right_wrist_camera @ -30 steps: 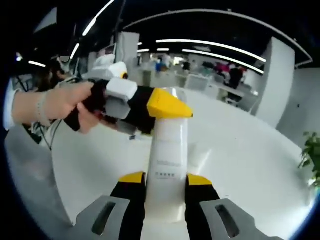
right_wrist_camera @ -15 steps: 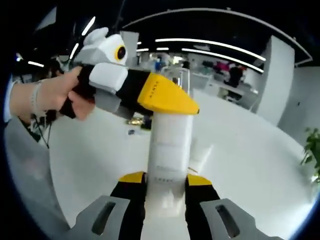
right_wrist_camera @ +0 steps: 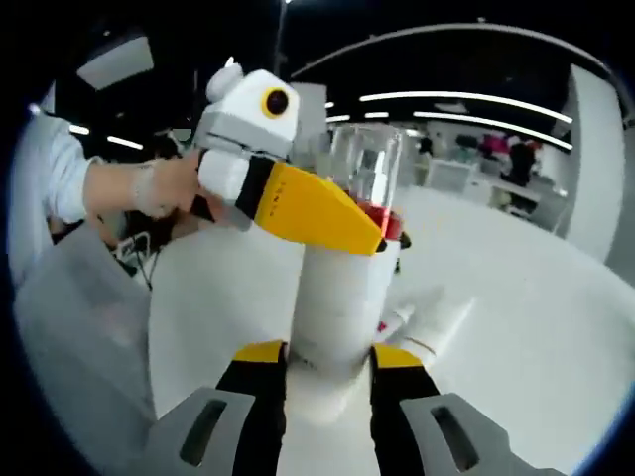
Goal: Arrange the skincare products in the storage area until every visible bottle or jar stands upright without overlapping.
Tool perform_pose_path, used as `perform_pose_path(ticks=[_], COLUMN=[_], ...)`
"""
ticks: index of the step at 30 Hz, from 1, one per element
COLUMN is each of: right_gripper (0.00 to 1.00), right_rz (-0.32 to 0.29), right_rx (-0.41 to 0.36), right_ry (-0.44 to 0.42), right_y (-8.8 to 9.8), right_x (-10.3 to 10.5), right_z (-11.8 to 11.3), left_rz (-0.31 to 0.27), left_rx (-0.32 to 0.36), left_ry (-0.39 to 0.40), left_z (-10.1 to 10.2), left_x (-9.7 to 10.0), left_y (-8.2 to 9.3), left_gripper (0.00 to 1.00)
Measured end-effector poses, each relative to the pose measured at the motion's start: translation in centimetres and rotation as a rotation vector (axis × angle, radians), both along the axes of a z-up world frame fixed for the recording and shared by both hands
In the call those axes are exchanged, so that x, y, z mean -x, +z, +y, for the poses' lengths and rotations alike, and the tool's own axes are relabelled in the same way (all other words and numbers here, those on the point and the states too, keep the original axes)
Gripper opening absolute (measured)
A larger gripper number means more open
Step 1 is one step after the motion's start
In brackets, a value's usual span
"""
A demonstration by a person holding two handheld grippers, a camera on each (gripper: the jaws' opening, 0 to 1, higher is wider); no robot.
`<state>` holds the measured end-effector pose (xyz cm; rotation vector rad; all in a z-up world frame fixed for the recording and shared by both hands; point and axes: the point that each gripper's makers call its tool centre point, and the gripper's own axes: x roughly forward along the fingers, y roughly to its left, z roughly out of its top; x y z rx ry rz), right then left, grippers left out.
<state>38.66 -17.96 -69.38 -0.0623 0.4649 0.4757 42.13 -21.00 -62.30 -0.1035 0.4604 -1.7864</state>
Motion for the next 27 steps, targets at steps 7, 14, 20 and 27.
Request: perform_pose_path(ticks=[7, 14, 20, 27], right_gripper=[0.23, 0.22, 0.21, 0.22], right_rz=[-0.102, -0.041, -0.06, -0.072], right_rx=[-0.122, -0.109, -0.209, -0.242], right_ry=[0.179, 0.27, 0.284, 0.313], right_y=[2.1, 0.6, 0.5, 0.4], right_x=[-0.1, 0.1, 0.2, -0.1], right_z=[0.2, 0.5, 0.8, 0.8], left_rz=[-0.193, -0.206, -0.191, -0.196], left_rx=[0.017, -0.027, -0.013, -0.005], left_ry=[-0.163, -0.179, -0.186, -0.192], left_z=[0.9, 0.7, 0.7, 0.5], left_x=[2.8, 3.8, 4.4, 5.1], left_y=[-0.8, -3.1, -3.0, -3.1], left_gripper=[0.22, 0.22, 0.22, 0.22])
